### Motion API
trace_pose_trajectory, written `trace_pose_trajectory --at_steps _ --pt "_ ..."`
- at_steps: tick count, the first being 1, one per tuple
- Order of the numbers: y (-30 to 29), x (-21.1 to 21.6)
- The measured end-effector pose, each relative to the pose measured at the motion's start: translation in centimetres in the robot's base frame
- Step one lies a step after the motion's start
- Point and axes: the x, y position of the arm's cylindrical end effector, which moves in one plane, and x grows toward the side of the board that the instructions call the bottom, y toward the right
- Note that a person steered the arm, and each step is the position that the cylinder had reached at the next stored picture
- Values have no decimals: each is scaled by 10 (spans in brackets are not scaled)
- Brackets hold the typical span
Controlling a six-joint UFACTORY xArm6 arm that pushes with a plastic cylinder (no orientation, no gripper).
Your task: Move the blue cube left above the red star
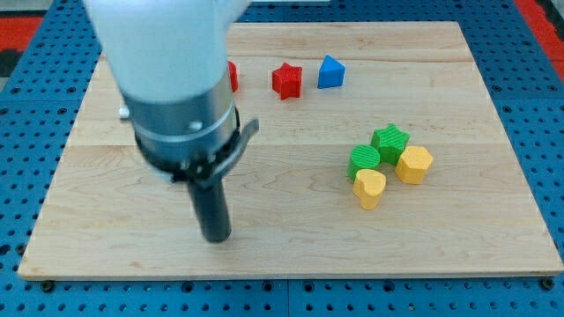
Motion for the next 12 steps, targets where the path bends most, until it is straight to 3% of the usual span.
trace_pose_trajectory --at_steps 1,2,3,4,5,7,9,10,11,12 --pt "-39 -73" --pt "-21 -179" --pt "-11 -182" --pt "-34 -105" --pt "-70 -112" --pt "-106 -175" --pt "21 -204" --pt "-67 -141" --pt "-85 -184" --pt "-49 -219"
